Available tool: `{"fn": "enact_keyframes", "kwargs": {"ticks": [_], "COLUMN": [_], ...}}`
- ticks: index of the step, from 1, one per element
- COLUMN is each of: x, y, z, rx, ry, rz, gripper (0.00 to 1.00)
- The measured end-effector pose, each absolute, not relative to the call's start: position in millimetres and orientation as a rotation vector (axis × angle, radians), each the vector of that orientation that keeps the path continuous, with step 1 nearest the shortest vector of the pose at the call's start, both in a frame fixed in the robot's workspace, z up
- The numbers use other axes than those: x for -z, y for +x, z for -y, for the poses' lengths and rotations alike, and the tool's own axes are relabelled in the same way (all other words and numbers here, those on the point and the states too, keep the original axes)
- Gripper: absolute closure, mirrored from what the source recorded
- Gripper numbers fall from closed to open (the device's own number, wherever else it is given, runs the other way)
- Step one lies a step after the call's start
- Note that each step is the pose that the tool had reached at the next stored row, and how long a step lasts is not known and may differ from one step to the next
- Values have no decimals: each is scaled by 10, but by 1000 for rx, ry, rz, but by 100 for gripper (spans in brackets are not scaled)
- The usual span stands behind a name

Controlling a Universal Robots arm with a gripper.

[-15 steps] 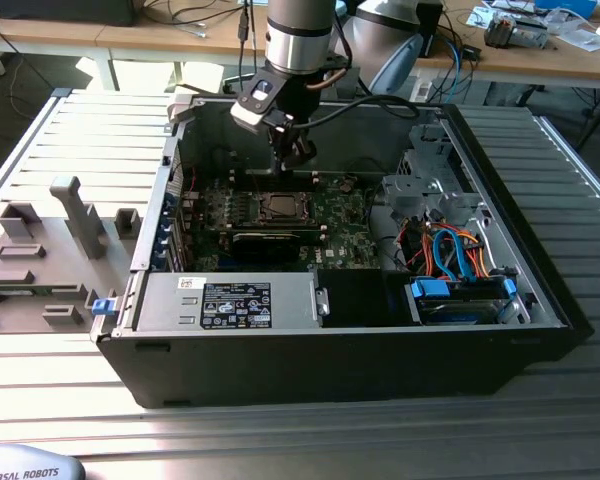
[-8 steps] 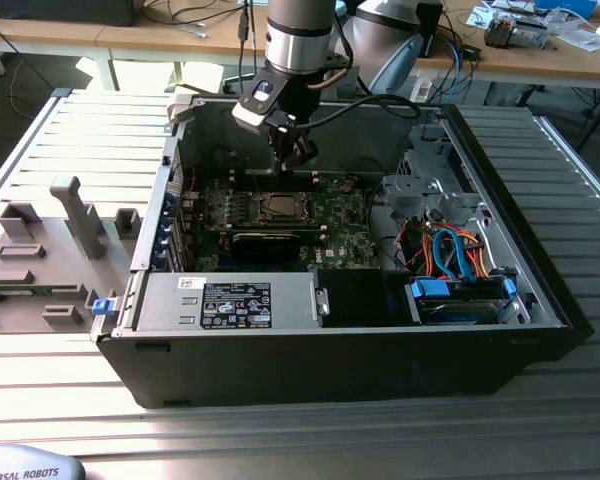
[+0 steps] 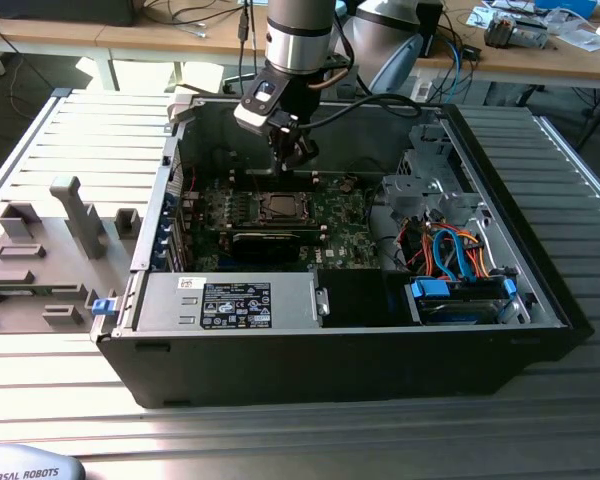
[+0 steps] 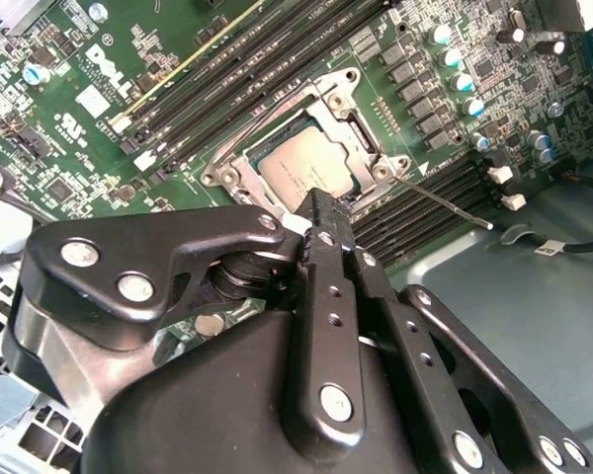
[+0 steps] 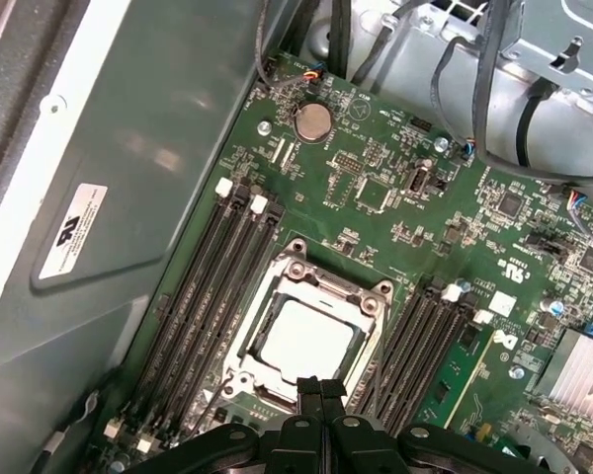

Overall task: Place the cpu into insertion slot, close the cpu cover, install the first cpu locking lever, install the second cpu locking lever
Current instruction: 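Install the first cpu locking lever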

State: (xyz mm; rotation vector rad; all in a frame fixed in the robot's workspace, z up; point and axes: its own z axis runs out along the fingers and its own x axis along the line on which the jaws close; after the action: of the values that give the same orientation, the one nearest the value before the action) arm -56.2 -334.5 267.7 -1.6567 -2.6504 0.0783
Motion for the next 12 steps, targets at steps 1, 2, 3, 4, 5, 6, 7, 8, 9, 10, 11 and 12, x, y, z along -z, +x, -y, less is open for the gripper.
{"fn": "enact_keyframes", "kwargs": {"ticks": [1, 2, 3, 4, 5, 6, 7, 8, 9, 10, 11, 12], "x": [-2677, -2677, -2677, -2677, -2677, -2677, -2677, -2677, -2677, -2677, -2677, -2677], "y": [-563, -563, -563, -563, -563, -563, -563, -563, -563, -563, -563, -563], "z": [3345, 3345, 3345, 3345, 3345, 3345, 3345, 3345, 3345, 3345, 3345, 3345], "rx": [-78, -78, -78, -78, -78, -79, -79, -79, -79, -79, -79, -79], "ry": [-1654, -1650, -1646, -1642, -1639, -1634, -1628, -1623, -1613, -1609, -1606, -1600], "rz": [2652, 2655, 2657, 2660, 2662, 2665, 2669, 2672, 2678, 2681, 2683, 2686], "gripper": [89, 89, 89, 89, 89, 89, 89, 89, 89, 89, 89, 89]}}
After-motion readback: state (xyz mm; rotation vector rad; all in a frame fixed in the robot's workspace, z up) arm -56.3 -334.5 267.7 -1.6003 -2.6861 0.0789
